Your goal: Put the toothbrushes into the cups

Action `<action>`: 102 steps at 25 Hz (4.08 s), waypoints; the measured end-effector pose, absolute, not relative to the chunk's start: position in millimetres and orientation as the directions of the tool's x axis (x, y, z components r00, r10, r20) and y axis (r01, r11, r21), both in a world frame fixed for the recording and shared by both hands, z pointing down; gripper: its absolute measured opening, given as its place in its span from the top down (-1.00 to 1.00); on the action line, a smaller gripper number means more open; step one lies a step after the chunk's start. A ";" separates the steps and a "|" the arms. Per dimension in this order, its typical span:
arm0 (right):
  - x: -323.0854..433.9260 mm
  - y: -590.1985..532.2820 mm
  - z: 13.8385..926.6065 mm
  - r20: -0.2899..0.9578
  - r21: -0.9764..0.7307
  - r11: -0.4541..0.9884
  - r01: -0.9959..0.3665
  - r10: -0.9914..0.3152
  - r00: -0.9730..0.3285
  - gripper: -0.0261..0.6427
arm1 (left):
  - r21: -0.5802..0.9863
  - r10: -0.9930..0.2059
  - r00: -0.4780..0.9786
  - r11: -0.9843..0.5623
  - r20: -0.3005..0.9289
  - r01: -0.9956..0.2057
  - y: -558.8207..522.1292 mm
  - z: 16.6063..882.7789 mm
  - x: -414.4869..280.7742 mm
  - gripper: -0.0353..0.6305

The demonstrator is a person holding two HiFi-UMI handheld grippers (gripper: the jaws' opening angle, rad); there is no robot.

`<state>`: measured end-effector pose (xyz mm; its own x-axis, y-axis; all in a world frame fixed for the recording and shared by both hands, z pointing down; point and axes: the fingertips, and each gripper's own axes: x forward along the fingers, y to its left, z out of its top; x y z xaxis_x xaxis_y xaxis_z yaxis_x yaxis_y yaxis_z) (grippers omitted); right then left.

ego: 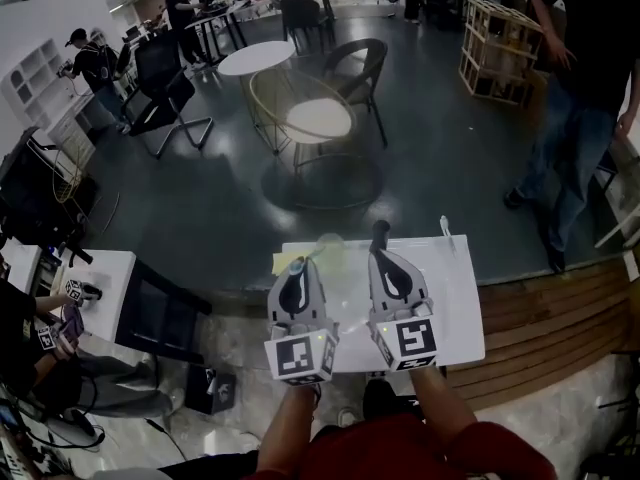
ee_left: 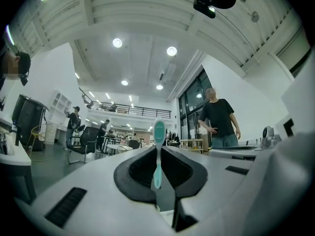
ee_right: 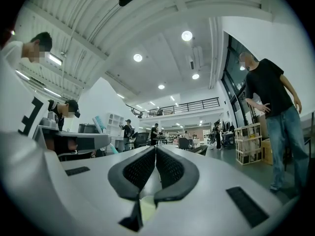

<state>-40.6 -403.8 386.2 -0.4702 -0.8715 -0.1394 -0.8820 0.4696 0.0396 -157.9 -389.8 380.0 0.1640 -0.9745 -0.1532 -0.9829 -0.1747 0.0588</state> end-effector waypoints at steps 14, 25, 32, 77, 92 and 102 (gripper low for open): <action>-31.0 -459.0 424.2 -0.054 0.009 0.484 -0.875 -0.873 -0.484 0.83 | 0.103 -0.989 0.141 -0.144 -0.043 -0.984 -445.8 432.6 -149.4 0.74; -10.4 -492.1 463.5 0.008 -0.006 0.474 -0.881 -0.881 -0.474 0.83 | 0.135 -0.989 0.136 -0.128 0.050 -0.982 -485.0 480.9 -134.5 0.74; -3.6 -512.3 476.5 0.045 -0.012 0.471 -0.882 -0.881 -0.471 0.83 | 0.150 -0.986 0.127 -0.111 0.104 -0.982 -505.8 504.7 -132.2 0.74; 0.4 -545.6 519.9 0.123 -0.038 0.475 -0.879 -0.871 -0.476 0.83 | 0.092 -0.951 0.075 -0.050 0.298 -0.995 -530.7 604.3 -131.3 0.74; -9.1 -536.4 509.1 0.104 -0.032 0.478 -0.878 -0.872 -0.479 0.83 | 0.050 -0.963 0.066 -0.055 0.260 -0.997 -521.1 595.4 -141.7 0.36; -16.4 -513.3 476.9 0.045 -0.012 0.471 -0.882 -0.881 -0.471 0.83 | 0.097 -0.978 0.075 -0.057 0.193 -0.994 -504.0 554.0 -147.5 0.36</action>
<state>-16.4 -513.3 476.9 -0.4708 -0.8811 0.0453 -0.8822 0.4707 -0.0116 -147.5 -504.0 554.0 0.0752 -0.9784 0.1926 -0.9937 -0.0573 0.0967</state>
